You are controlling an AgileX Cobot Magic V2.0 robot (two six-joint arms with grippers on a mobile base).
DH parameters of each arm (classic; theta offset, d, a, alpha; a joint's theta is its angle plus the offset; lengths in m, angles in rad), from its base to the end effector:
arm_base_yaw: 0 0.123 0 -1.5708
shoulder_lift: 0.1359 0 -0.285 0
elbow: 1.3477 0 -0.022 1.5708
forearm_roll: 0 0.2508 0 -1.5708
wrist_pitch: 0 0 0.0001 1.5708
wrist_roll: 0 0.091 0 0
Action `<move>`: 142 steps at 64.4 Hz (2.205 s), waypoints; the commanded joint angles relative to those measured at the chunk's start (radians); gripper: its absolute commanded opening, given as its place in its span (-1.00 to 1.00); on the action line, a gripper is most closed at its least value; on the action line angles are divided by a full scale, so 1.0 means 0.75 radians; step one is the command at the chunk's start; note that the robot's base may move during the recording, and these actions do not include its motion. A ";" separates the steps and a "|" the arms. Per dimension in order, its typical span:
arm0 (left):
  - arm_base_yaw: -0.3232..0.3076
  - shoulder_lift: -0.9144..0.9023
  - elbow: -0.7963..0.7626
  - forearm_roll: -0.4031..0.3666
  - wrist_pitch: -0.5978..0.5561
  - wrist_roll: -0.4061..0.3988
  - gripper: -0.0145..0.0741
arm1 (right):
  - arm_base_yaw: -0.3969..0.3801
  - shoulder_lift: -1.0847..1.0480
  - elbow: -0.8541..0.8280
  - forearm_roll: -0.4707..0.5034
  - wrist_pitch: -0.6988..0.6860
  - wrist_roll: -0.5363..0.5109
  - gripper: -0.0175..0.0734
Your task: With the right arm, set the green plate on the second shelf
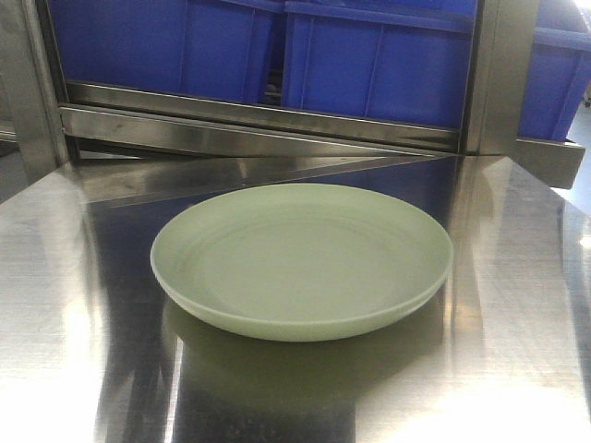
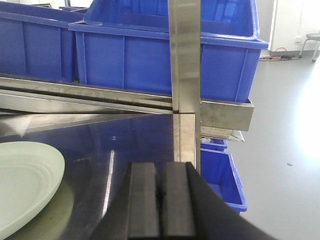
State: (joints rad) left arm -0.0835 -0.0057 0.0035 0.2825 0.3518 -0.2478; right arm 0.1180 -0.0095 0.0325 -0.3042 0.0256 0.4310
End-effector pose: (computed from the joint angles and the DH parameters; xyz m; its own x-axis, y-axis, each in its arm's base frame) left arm 0.0535 0.0043 0.1818 -0.2462 0.0388 -0.9684 -0.0052 0.9991 0.0414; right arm 0.0568 0.0060 0.2005 0.0252 0.1304 -0.9911 -0.1142 0.9853 0.1268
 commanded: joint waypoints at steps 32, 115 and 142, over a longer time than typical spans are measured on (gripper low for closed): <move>-0.010 -0.030 0.055 0.002 -0.077 -0.003 -0.39 | -0.006 -0.026 -0.009 -0.018 -0.104 -0.003 -0.50; -0.010 -0.030 0.055 0.002 -0.077 -0.003 -0.39 | -0.006 0.315 -0.088 -0.017 -0.362 0.037 -0.50; -0.010 -0.030 0.055 0.002 -0.077 -0.003 -0.39 | 0.015 1.190 -0.633 -0.018 -0.104 0.490 -0.44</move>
State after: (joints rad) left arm -0.0835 -0.0057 0.0035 0.2825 0.3518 -0.2478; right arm 0.1198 0.7784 -0.3358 -0.3059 -0.0792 0.7576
